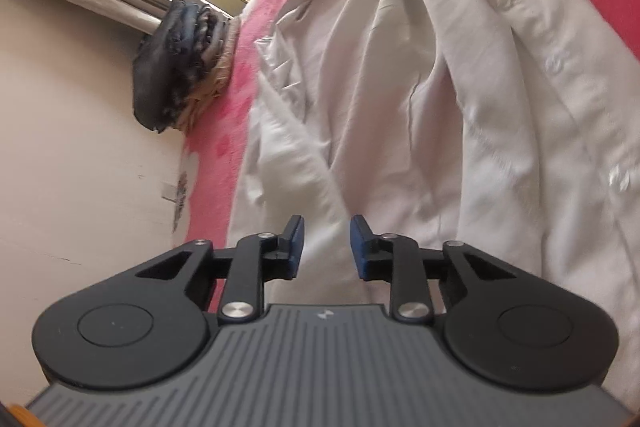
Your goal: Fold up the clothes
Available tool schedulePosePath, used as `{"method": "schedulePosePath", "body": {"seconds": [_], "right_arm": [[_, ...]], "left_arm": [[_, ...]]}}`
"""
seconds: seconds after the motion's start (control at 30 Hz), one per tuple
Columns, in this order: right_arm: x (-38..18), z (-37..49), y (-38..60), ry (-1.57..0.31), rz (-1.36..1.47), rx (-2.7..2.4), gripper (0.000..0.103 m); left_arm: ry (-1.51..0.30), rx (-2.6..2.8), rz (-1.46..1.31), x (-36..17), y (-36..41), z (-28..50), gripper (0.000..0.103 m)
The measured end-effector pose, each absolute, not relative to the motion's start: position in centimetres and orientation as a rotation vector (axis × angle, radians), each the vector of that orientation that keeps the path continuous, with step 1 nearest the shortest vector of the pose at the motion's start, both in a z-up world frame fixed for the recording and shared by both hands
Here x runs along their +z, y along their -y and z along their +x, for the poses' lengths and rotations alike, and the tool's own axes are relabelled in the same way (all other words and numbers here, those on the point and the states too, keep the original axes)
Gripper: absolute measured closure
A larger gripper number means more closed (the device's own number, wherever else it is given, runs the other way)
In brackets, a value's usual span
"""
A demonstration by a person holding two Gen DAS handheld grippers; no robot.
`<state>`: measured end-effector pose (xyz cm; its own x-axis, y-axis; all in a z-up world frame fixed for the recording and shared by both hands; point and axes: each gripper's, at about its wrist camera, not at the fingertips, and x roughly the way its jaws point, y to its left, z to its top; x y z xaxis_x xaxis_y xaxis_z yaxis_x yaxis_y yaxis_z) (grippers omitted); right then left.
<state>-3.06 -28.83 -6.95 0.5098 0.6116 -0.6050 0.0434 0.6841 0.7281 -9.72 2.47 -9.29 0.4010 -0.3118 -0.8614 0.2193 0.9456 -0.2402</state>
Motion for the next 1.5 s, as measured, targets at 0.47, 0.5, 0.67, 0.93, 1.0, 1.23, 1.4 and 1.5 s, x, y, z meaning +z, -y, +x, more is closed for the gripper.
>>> {"method": "schedulePosePath", "body": {"seconds": [0.47,0.5,0.67,0.93,1.0,1.23,1.4,1.5], "right_arm": [[-8.1,-2.8,29.1,-1.038,0.770,0.352,0.075],[-8.2,-2.8,29.2,-1.039,0.770,0.348,0.075],[-8.9,-2.4,29.1,-1.057,0.758,0.324,0.075],[-9.9,-2.2,28.5,-1.082,0.740,0.308,0.075],[-10.1,-2.0,28.4,-1.086,0.740,0.308,0.075],[-10.0,-2.0,28.6,-1.071,0.752,0.318,0.071],[-8.5,-1.9,29.2,-0.978,0.779,0.351,0.070],[-6.4,-2.3,30.6,-0.867,0.809,0.353,0.063]], "left_arm": [[-0.736,0.167,0.102,4.5,-16.6,-1.1,0.099],[-0.741,0.212,0.115,4.8,-18.0,0.2,0.099],[-0.783,0.421,0.184,4.7,-23.8,6.5,0.099],[-0.894,0.648,0.260,-0.7,-29.7,12.4,0.089],[-0.969,0.666,0.264,-2.6,-30.6,13.3,0.080],[-0.996,0.776,0.100,-3.3,-34.0,10.8,0.053],[-0.863,0.675,-0.056,1.1,-32.8,5.2,0.051],[-0.829,0.513,-0.076,3.0,-28.7,2.5,0.049]]}}
